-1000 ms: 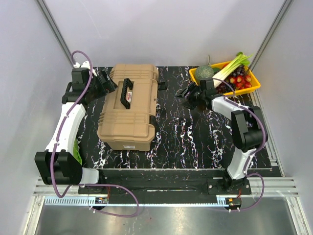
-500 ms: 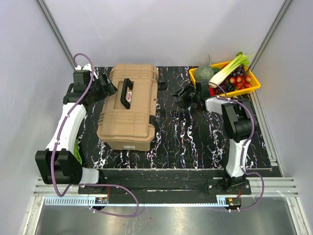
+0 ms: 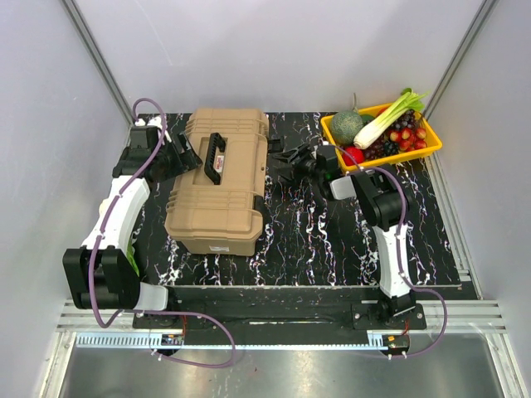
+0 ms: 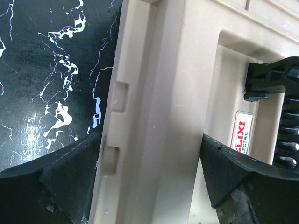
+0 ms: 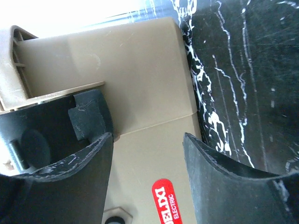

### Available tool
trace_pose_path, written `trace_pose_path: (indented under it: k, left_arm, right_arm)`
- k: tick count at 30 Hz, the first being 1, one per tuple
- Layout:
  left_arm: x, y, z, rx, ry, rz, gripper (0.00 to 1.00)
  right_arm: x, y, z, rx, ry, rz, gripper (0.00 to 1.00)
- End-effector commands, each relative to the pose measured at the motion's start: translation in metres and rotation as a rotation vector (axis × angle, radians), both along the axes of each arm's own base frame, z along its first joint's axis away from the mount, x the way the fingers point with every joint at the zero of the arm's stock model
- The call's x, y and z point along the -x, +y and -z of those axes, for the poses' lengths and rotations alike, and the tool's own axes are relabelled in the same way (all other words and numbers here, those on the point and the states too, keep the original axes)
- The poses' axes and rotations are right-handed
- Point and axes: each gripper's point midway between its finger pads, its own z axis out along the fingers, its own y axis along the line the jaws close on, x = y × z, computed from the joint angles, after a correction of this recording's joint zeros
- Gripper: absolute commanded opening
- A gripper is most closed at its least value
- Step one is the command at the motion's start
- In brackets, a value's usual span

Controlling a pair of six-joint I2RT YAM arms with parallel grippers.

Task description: Pack the tool kit

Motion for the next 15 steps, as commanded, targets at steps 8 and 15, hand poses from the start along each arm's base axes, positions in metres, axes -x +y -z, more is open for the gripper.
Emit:
trace_pose_path:
  k: [8, 15]
  left_arm:
    - [-0.010, 0.004, -0.019, -0.030, -0.087, 0.001, 0.88]
    - [-0.010, 0.007, -0.023, -0.047, -0.075, -0.004, 0.88]
  right_arm:
    - [-0.017, 0.020, -0.073, -0.242, -0.191, 0.062, 0.66]
    - [-0.021, 0.027, -0.085, -0.351, -0.258, 0.073, 0.65]
